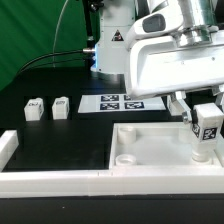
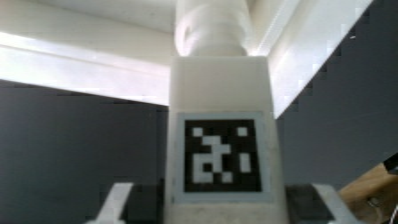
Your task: Assemble one leg
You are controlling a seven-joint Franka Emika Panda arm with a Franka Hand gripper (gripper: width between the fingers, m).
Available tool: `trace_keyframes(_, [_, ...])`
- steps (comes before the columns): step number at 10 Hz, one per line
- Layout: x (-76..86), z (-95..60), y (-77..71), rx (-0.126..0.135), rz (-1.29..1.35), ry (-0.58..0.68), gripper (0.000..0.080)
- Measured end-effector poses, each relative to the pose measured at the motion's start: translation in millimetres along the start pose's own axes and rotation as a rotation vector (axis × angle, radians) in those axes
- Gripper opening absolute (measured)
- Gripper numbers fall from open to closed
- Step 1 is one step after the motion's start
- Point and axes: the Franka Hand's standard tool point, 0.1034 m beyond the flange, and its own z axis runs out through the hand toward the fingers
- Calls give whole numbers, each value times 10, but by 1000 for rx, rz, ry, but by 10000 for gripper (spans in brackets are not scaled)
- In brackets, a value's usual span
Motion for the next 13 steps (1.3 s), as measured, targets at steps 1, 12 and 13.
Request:
trace_keyframes(1, [-19, 13, 0, -2, 1, 6, 292])
trace_keyframes(12, [-231, 9, 50, -21, 11, 41, 292])
trace_keyframes(13, [-230, 6, 48, -20, 11, 39, 472])
